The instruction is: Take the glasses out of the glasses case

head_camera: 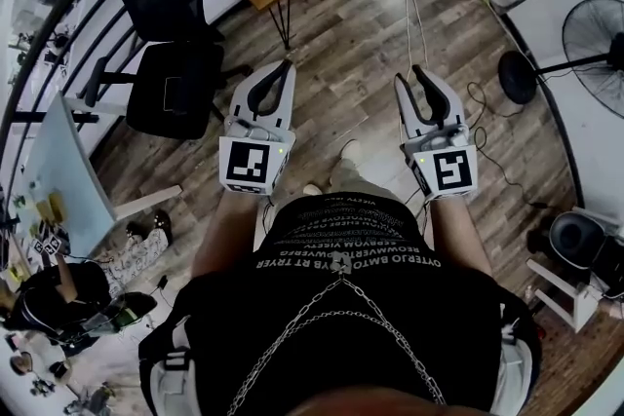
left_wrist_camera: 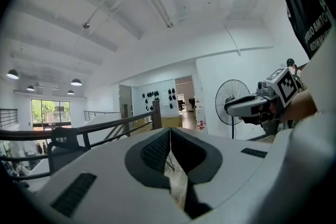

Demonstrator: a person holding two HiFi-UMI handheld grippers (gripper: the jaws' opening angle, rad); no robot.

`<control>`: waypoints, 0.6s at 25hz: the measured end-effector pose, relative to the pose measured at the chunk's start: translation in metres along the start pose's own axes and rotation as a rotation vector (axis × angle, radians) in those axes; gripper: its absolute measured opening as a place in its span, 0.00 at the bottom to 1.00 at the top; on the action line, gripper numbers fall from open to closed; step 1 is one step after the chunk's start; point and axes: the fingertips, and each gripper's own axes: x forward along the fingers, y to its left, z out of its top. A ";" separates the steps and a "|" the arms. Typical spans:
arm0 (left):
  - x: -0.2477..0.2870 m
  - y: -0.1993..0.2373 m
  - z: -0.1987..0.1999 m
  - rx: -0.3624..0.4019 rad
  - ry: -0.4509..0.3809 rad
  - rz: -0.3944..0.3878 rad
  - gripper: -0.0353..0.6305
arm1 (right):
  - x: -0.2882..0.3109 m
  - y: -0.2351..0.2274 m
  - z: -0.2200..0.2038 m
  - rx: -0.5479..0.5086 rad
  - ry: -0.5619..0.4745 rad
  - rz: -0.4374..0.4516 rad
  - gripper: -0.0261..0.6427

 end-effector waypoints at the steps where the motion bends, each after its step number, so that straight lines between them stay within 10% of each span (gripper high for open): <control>1: 0.007 0.001 0.000 0.008 0.009 0.001 0.10 | 0.004 -0.004 -0.002 -0.004 0.010 0.004 0.19; 15: 0.085 0.004 0.013 0.022 0.039 0.041 0.10 | 0.047 -0.064 -0.002 0.011 0.011 0.073 0.20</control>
